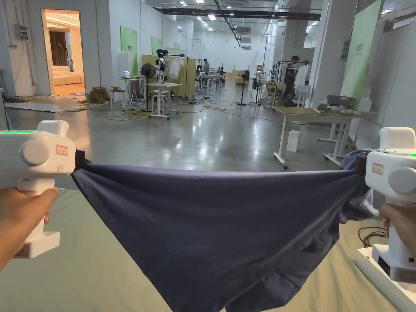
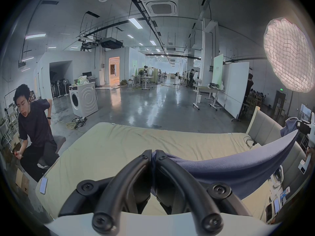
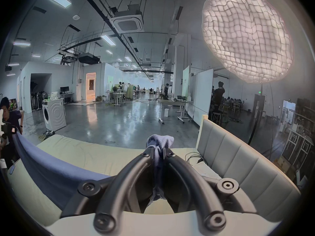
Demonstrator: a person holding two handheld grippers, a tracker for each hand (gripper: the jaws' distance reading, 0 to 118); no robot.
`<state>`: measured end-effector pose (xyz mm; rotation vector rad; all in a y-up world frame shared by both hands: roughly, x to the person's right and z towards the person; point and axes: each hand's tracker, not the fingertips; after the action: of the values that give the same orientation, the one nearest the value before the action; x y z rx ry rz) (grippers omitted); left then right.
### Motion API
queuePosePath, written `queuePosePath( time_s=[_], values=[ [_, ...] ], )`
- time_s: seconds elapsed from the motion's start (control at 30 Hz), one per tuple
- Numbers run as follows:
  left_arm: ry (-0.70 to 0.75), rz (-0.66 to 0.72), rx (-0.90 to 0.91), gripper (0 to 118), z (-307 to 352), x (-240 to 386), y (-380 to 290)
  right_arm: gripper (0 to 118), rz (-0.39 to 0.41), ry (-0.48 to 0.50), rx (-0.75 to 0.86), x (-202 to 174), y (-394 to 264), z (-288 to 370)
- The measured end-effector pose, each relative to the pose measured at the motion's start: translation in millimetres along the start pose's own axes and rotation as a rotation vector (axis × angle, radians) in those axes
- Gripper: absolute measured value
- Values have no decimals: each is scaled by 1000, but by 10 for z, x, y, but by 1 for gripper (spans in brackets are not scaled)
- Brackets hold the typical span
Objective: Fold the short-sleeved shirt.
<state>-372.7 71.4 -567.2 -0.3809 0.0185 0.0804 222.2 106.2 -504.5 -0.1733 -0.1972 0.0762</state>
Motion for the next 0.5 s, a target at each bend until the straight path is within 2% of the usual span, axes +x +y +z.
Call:
queuePosePath(
  time_s=[0.17,0.23,0.37,0.5],
  values=[
    [-15,25,32,5,-32,-15,77,9,51,-33,30,-63,54,-94],
    [-21,28,32,5,-31,-14,9,8,43,-36,23,-63,-25,-96],
    [-36,16,-3,5,-36,-25,-347,8,38,-32,-24,-54,-409,-23],
    [-66,44,-58,5,53,-73,-1004,8,21,-26,-72,-6,-1007,236]
  ],
)
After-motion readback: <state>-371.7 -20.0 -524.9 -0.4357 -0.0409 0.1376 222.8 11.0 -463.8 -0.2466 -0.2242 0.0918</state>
